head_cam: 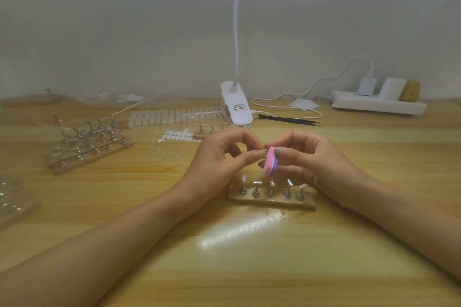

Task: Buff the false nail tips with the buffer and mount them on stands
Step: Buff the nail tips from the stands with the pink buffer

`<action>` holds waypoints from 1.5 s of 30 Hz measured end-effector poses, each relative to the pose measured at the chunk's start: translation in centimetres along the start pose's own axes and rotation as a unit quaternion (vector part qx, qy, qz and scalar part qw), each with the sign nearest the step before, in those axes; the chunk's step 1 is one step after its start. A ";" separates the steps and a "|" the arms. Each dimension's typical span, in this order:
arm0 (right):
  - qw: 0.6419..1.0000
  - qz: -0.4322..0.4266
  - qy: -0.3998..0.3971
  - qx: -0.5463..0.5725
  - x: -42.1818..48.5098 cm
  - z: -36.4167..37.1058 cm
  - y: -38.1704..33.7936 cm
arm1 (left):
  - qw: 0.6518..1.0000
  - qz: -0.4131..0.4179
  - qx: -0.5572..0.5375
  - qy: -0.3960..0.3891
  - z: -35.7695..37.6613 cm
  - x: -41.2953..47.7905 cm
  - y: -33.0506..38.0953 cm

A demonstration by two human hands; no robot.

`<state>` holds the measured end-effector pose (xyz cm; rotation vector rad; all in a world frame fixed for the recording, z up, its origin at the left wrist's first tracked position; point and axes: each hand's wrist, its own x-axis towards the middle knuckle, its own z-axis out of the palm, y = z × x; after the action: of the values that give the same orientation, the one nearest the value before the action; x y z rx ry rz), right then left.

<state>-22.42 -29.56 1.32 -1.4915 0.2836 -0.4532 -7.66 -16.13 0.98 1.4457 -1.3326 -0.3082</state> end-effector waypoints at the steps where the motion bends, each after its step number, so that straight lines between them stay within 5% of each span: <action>1: 1.000 0.000 0.015 0.002 0.0 0.0 0.0 | 1.000 0.001 0.000 -0.002 0.0 0.0 0.0; 25: 0.999 -0.004 0.038 0.010 0.2 -0.2 0.1 | 0.999 0.010 -0.027 -0.033 0.1 -0.1 0.4; 30: 0.999 -0.010 0.010 0.033 0.1 -0.5 0.0 | 0.998 -0.018 -0.048 0.020 0.0 0.0 0.2; 34: 0.999 -0.018 0.030 0.024 0.2 -0.4 0.1 | 0.999 0.008 -0.029 -0.038 0.0 -0.1 0.6; 39: 0.999 -0.010 -0.003 0.041 0.3 -0.6 0.2 | 0.999 -0.006 -0.040 0.025 -0.1 0.0 0.3; 45: 0.995 -0.031 0.063 0.068 0.4 -0.9 0.4 | 0.998 0.026 -0.018 -0.054 0.1 -0.2 0.4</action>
<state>-22.40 -30.53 0.87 -1.3437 0.3009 -0.6053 -8.02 -15.86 1.21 1.3786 -1.4420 -0.3775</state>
